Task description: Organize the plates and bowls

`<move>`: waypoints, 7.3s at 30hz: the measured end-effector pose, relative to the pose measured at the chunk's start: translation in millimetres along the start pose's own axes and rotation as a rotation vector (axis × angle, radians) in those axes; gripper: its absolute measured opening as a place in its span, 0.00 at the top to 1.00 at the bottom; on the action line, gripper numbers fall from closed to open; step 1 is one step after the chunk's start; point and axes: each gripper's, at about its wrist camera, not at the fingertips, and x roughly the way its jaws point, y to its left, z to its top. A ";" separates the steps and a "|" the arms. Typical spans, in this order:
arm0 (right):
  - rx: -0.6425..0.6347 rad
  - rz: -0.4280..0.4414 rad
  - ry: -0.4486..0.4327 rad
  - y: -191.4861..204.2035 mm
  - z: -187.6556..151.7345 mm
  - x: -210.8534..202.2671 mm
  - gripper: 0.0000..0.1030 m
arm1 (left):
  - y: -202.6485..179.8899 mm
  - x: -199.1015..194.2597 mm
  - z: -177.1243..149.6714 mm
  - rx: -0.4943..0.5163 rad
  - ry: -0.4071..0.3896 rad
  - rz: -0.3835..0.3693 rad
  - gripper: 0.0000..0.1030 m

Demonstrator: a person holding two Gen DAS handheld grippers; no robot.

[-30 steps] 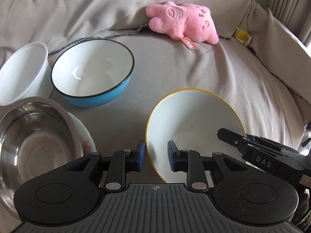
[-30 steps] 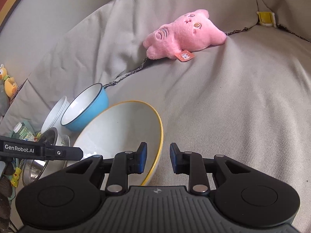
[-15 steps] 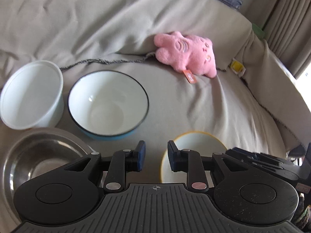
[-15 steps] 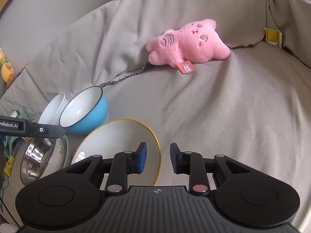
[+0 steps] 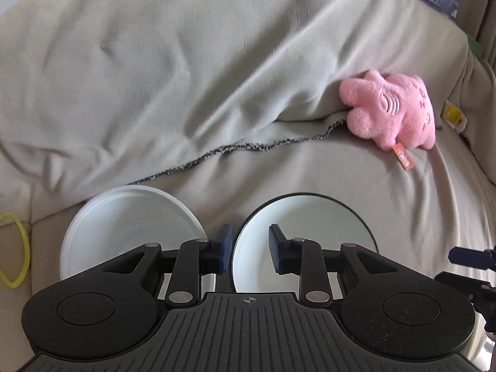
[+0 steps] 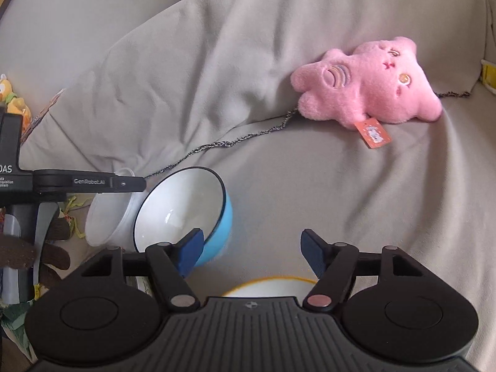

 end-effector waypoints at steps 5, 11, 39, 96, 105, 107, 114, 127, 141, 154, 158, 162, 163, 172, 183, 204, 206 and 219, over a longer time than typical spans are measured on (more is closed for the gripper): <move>0.072 -0.016 0.154 13.0 14.0 52.6 0.46 | 6.8 30.6 7.6 0.061 0.080 0.027 0.71; 0.147 0.043 0.318 18.2 12.8 102.7 0.68 | -2.2 48.9 12.8 0.086 0.128 -0.020 0.66; 0.238 0.026 0.276 -89.7 16.9 83.9 0.77 | -101.0 98.6 -7.0 0.079 0.233 -0.104 0.61; 0.121 0.072 0.193 -67.1 -105.9 -46.0 0.76 | -171.2 -48.7 -141.1 0.184 0.206 -0.046 0.69; 0.076 0.061 0.177 -58.4 -109.3 -34.6 0.76 | -163.5 -43.7 -141.1 0.144 0.215 -0.039 0.70; 0.081 0.067 0.171 -61.8 -107.4 -35.0 0.76 | -165.0 -46.3 -140.2 0.154 0.205 -0.029 0.71; 0.059 0.028 0.127 -67.3 -101.2 -45.5 0.74 | -171.8 -57.1 -135.7 0.197 0.142 -0.002 0.77; 0.073 0.044 0.114 -73.0 -102.0 -54.1 0.64 | -175.9 -75.6 -135.0 0.220 0.056 0.014 0.77; 0.041 0.010 0.084 -66.2 -94.5 -51.5 0.64 | -172.2 -63.6 -138.0 0.208 0.074 -0.012 0.77; 0.077 0.058 0.075 -88.0 -104.8 -71.5 0.62 | -155.6 -63.8 -132.7 0.097 0.024 -0.029 0.76; 0.126 0.079 0.105 -91.6 -114.2 -57.7 0.62 | -146.1 -55.6 -128.6 0.027 0.023 -0.048 0.74; 0.160 0.113 0.128 -91.3 -119.4 -45.7 0.61 | -140.9 -43.5 -129.4 -0.027 0.050 -0.079 0.74; 0.169 0.117 0.136 -90.9 -120.8 -42.1 0.61 | -139.9 -40.8 -129.8 -0.036 0.054 -0.086 0.74; 0.200 0.128 0.109 -86.8 -119.6 -26.4 0.61 | -143.3 -24.7 -134.6 -0.044 0.086 -0.112 0.65; 0.180 0.077 0.082 -82.7 -107.9 -16.9 0.61 | -140.2 -14.0 -122.0 -0.068 0.057 -0.125 0.64; 0.114 -0.175 -0.043 -55.0 -87.5 -54.8 0.58 | -95.1 -73.4 -132.7 -0.095 -0.125 -0.276 0.66; 0.104 -0.214 -0.080 -44.7 -76.1 -62.9 0.51 | -80.1 -77.4 -132.1 -0.133 -0.130 -0.325 0.66; -0.060 -0.345 -0.012 76.4 -22.8 -22.6 0.35 | 60.6 -102.7 -124.4 -0.363 -0.288 -0.417 0.66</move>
